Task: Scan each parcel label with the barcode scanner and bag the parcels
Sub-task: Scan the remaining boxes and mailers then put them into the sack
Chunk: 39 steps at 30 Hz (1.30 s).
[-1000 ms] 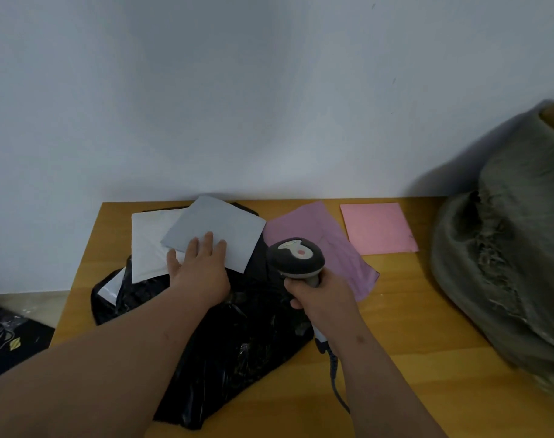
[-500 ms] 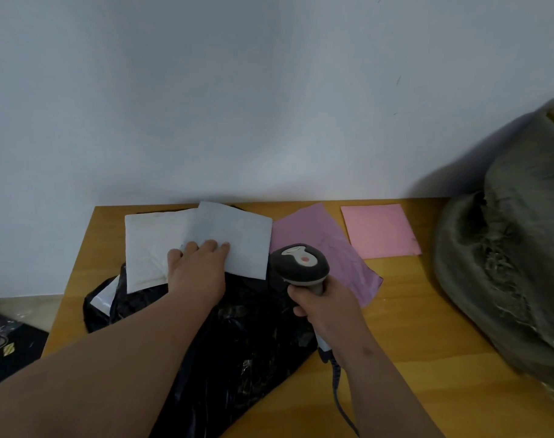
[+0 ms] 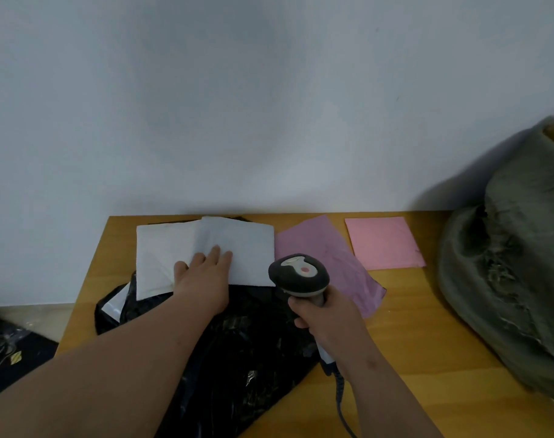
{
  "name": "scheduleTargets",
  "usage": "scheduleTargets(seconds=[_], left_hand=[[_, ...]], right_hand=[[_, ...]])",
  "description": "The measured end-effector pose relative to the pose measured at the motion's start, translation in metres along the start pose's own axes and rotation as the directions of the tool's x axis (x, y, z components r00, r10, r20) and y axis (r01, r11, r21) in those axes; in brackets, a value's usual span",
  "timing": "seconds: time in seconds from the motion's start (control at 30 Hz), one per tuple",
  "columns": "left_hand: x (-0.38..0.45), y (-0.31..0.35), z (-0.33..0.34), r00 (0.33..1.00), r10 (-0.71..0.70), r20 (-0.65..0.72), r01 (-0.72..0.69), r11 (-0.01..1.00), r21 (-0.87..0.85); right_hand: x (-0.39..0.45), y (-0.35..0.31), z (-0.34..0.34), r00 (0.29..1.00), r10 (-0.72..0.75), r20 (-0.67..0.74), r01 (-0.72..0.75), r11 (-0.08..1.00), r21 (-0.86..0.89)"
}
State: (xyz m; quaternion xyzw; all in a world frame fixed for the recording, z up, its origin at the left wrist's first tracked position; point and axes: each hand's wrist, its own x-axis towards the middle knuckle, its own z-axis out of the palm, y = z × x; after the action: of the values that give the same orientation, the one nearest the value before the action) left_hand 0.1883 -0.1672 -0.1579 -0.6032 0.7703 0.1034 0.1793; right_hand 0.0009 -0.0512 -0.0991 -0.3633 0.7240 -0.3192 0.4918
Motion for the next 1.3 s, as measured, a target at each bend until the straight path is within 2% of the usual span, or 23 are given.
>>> scheduleTargets(seconds=[0.13,0.2,0.27,0.33,0.47,0.5,0.6,0.63,0.7,0.83,0.93,1.03,1.3], left_hand=[[0.003,0.008,0.000,0.979,0.040,-0.201,-0.016,0.992,0.121],[0.002,0.014,0.001,0.963,0.013,-0.270,0.014,0.995,0.100],[0.001,0.018,0.000,0.951,-0.070,-0.300,0.049,0.996,-0.078],[-0.002,0.021,-0.008,0.936,-0.178,-0.304,0.063,0.933,-0.354],[-0.019,0.031,-0.031,0.917,-0.285,-0.279,-0.004,0.692,-0.722],[-0.026,0.035,-0.037,0.916,-0.309,-0.257,-0.033,0.580,-0.814],[-0.045,0.049,-0.052,0.924,-0.369,-0.101,-0.064,0.110,-0.992],[-0.051,0.053,-0.056,0.927,-0.371,-0.056,-0.057,0.008,-0.998],[-0.061,0.062,-0.060,0.927,-0.375,-0.020,-0.052,-0.075,-0.996],[-0.083,0.081,-0.064,0.921,-0.389,0.012,-0.054,-0.159,-0.986],[-0.102,0.100,-0.069,0.929,-0.371,0.005,-0.062,-0.169,-0.984],[-0.119,0.118,-0.072,0.936,-0.351,-0.009,-0.069,-0.160,-0.985],[-0.154,0.160,-0.074,0.949,-0.309,-0.061,-0.083,-0.059,-0.995]], right_hand=[[-0.002,0.000,-0.007,1.000,0.010,-0.003,-0.010,1.000,0.014],[-0.003,0.001,-0.008,1.000,0.008,-0.017,-0.007,1.000,0.029],[-0.005,0.000,-0.009,0.999,0.013,-0.036,-0.012,0.999,0.052],[-0.006,-0.003,-0.010,0.999,0.017,-0.050,-0.013,0.998,0.065],[-0.014,-0.010,-0.019,0.997,0.031,-0.064,-0.020,0.987,0.162],[-0.018,-0.013,-0.021,0.997,0.029,-0.068,-0.015,0.980,0.198],[-0.031,-0.020,-0.031,0.998,0.018,-0.063,0.000,0.961,0.275],[-0.035,-0.022,-0.035,0.998,0.013,-0.056,0.004,0.957,0.291],[-0.042,-0.022,-0.045,0.999,0.005,-0.051,0.011,0.948,0.317],[-0.058,-0.019,-0.066,0.999,0.009,-0.047,0.009,0.928,0.372],[-0.072,-0.013,-0.084,1.000,0.012,-0.024,-0.002,0.924,0.381],[-0.085,-0.006,-0.103,1.000,0.009,-0.001,-0.008,0.914,0.406],[-0.112,0.008,-0.150,1.000,-0.007,-0.021,0.015,0.883,0.468]])
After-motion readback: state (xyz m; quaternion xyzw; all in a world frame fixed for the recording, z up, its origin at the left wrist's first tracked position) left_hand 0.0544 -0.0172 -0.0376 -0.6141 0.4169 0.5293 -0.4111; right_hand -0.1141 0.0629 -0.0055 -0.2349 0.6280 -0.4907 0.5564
